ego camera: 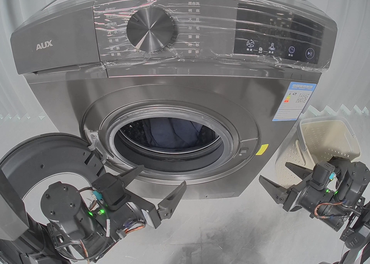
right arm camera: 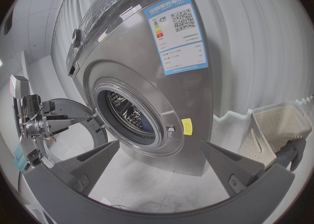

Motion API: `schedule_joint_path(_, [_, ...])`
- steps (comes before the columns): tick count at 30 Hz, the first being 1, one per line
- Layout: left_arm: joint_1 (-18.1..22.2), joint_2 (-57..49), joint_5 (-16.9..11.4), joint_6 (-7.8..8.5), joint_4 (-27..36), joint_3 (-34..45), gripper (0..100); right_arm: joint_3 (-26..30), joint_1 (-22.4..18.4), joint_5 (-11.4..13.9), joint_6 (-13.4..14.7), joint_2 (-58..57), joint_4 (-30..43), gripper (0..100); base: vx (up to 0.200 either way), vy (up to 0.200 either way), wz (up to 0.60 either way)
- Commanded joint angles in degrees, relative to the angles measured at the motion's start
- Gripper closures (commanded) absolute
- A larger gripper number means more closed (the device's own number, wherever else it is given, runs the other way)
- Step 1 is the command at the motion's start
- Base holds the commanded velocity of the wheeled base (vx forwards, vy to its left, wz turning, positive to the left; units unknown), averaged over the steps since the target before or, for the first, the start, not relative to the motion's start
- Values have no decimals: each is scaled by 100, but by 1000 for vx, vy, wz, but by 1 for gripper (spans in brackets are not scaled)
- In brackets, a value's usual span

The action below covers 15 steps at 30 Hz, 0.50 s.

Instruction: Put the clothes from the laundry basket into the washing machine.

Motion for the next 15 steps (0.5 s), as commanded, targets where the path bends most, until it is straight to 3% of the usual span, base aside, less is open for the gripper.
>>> schedule_joint_path(1, [-39, -241, 24, 16, 1, 235, 0, 151, -13, -12, 10, -268, -1, 0, 0, 0, 0])
schedule_joint_path(9, [-460, -338, 709, 7, -7, 639, 0, 239, -39, -30, 1, -620, 51, 0, -200, 0, 0])
schedule_joint_path(15, [-610, -698, 832, 16, -7, 1070, 0, 239, -92, -153, -69, -1121, 174, 0, -200, 0, 0])
